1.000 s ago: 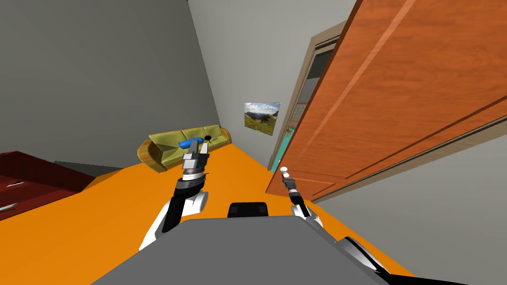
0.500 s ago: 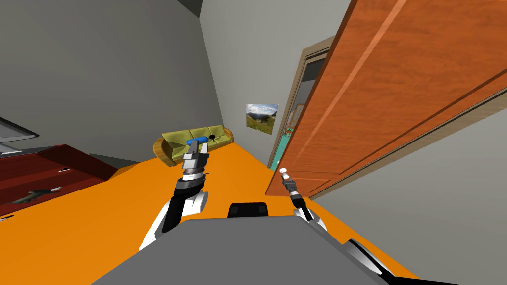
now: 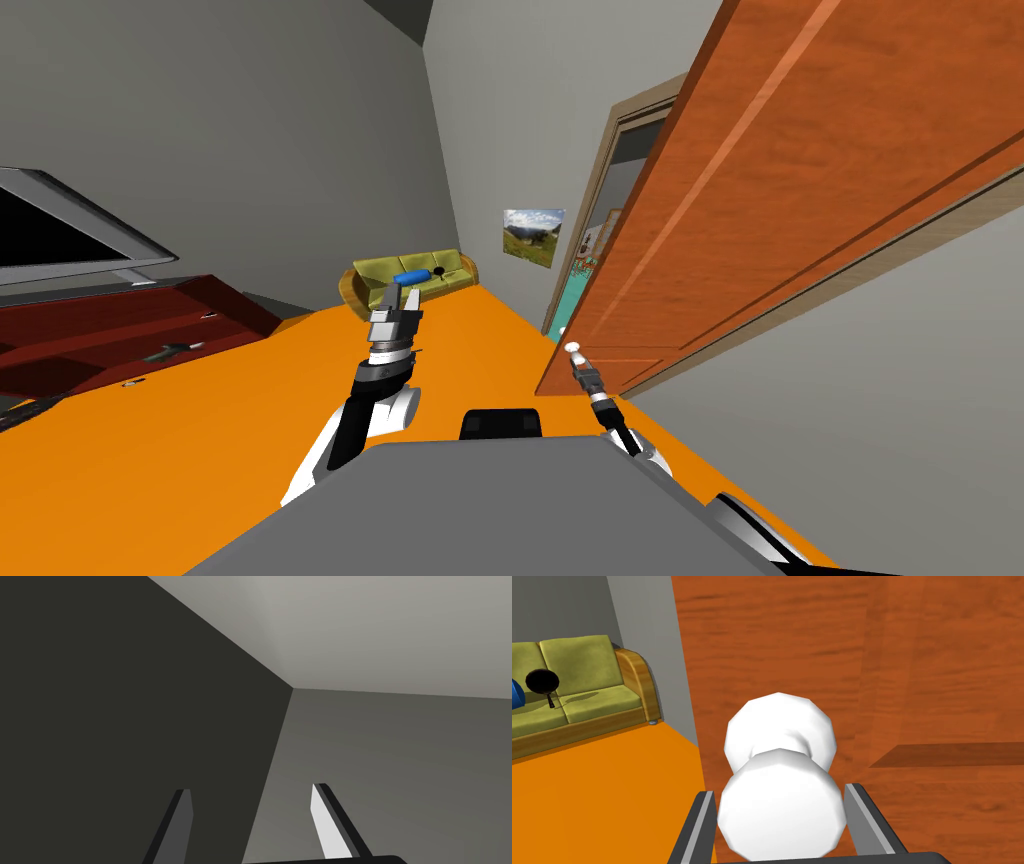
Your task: Pull the door open
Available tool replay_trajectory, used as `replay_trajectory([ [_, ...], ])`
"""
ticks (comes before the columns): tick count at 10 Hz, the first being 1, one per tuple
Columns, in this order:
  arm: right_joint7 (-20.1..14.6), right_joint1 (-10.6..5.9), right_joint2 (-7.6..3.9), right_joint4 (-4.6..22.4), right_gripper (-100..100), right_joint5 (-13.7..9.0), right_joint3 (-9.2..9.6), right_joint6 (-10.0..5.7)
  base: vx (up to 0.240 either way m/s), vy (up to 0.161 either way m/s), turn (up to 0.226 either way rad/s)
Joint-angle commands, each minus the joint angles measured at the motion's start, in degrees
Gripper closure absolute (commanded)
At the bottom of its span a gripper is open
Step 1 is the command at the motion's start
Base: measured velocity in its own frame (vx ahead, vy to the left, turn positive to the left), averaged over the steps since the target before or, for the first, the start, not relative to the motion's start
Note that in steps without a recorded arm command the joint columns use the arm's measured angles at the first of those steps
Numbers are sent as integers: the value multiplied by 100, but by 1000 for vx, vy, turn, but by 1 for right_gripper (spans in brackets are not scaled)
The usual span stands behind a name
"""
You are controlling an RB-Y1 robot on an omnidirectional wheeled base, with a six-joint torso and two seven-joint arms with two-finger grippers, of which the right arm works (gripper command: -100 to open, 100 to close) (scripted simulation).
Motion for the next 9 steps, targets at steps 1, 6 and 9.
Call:
replay_trajectory([
  [1,-107,69,-87,19,100,45,80,-130,-208,-68,115],
  [6,-233,167,-181,138,100,105,184,-408,-146,-52,112],
  [9,-346,237,-271,226,100,147,262,-631,-177,-73,129],
])
